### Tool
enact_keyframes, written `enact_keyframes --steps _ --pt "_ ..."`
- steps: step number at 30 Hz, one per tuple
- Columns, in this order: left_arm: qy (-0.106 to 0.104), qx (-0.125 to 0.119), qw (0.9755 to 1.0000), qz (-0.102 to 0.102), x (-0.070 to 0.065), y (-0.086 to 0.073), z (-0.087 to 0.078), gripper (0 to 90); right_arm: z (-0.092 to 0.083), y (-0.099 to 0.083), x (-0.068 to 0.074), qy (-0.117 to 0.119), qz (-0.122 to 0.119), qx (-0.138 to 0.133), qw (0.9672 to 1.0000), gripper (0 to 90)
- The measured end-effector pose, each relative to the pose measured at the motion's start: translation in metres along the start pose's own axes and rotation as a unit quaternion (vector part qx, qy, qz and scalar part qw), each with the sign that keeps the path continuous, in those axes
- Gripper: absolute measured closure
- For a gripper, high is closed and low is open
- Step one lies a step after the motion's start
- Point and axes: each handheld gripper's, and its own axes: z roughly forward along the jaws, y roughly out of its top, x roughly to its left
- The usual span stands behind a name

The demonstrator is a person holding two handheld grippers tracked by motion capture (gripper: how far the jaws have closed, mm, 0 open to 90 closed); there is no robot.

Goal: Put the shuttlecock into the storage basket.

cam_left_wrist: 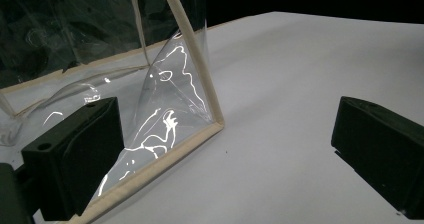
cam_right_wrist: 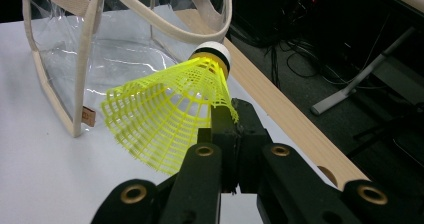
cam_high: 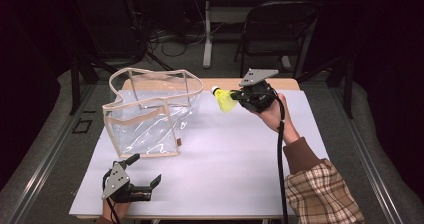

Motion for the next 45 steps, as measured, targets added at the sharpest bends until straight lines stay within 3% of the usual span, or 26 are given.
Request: enact_keyframes --steps 13,24,45 --pt "0.002 -0.003 1.0000 -0.007 0.002 0.000 0.001 0.3 0.000 0.013 -0.006 0.002 0.011 -0.003 0.9999 90.0" --pt "0.001 -0.004 0.9999 -0.013 0.003 0.000 0.000 0.4 -0.003 0.025 -0.010 -0.011 0.011 0.000 0.9999 90.0" --pt "-0.007 -0.006 0.9999 -0.011 0.004 0.000 0.002 0.3 0.005 0.053 -0.002 -0.010 0.004 -0.009 0.9999 90.0"
